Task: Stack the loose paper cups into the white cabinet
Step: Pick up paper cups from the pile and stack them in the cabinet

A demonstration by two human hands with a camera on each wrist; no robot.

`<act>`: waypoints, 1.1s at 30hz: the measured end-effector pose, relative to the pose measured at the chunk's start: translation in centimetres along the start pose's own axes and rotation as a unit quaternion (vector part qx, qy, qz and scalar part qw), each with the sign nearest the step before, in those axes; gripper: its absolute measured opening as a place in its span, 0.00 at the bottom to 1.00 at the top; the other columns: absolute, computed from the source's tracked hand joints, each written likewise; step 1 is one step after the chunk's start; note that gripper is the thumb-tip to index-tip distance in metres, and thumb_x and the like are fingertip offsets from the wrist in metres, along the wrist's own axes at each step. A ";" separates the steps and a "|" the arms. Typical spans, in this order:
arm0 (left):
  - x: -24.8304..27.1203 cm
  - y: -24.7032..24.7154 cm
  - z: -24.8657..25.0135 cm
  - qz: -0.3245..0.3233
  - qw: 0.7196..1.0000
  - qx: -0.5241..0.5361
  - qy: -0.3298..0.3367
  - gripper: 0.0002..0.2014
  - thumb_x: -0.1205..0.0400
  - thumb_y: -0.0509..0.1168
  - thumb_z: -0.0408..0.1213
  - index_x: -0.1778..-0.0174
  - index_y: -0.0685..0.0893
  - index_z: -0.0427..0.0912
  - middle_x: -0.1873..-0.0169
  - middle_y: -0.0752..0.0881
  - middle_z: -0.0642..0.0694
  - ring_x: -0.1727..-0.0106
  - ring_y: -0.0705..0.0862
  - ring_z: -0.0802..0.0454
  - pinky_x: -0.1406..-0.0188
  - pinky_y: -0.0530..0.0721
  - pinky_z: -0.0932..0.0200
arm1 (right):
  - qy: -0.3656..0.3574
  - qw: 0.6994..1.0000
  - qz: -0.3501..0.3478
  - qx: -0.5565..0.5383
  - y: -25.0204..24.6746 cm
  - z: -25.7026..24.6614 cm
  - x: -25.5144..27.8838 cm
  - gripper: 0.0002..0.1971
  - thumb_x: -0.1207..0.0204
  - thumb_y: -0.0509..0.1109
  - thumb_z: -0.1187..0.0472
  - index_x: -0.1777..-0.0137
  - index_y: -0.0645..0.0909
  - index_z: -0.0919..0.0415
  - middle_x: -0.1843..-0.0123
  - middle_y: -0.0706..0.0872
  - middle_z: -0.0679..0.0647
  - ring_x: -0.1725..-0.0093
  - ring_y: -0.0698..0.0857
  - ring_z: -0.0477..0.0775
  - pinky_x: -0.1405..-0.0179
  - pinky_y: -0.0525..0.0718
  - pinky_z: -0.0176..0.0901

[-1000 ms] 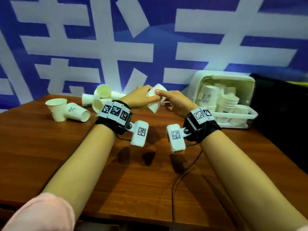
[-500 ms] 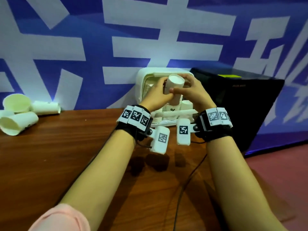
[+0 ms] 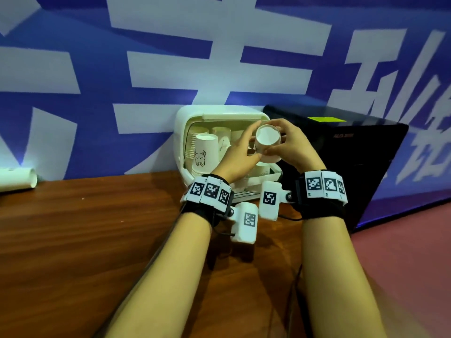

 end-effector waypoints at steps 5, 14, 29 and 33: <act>-1.0 1.3 -1.2 -0.011 1.000 -0.016 0.019 0.34 0.19 0.62 0.25 0.19 0.64 0.54 0.25 0.72 0.43 0.27 0.74 0.49 0.28 0.76 0.51 | 0.010 0.998 0.038 -0.047 -0.2 2.3 -0.3 0.31 0.38 0.80 0.71 0.38 0.79 0.47 0.47 0.83 0.38 0.39 0.82 0.51 0.35 0.81 0.59; -1.0 1.9 -2.5 -0.033 0.994 -0.100 0.042 0.27 0.15 0.59 0.29 0.19 0.65 0.47 0.18 0.61 0.49 0.19 0.63 0.50 0.20 0.64 0.50 | 0.062 0.985 0.075 -0.142 1.6 5.9 -0.1 0.28 0.33 0.79 0.68 0.34 0.78 0.51 0.40 0.85 0.51 0.38 0.83 0.52 0.37 0.84 0.57; -1.3 2.9 -4.1 -0.052 0.980 -0.186 0.047 0.26 0.15 0.59 0.31 0.19 0.66 0.45 0.16 0.57 0.51 0.17 0.58 0.50 0.18 0.55 0.56 | 0.103 0.992 0.055 -0.045 4.1 8.1 -0.8 0.31 0.26 0.74 0.54 0.23 0.69 0.51 0.29 0.80 0.53 0.29 0.75 0.62 0.28 0.74 0.61; -1.2 3.4 -4.8 -0.071 0.975 -0.208 0.030 0.26 0.15 0.58 0.31 0.19 0.64 0.43 0.18 0.61 0.47 0.18 0.60 0.47 0.19 0.57 0.54 | 0.146 0.989 -0.005 -0.008 6.1 10.2 -1.0 0.41 0.36 0.70 0.36 0.21 0.68 0.48 0.30 0.82 0.54 0.29 0.77 0.63 0.30 0.76 0.65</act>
Point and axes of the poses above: each hand's wrist, its own x-axis away from the middle knuckle, its own y-axis out of the palm, z = x × y, the point moved 8 cm from there along -x, towards the middle knuckle
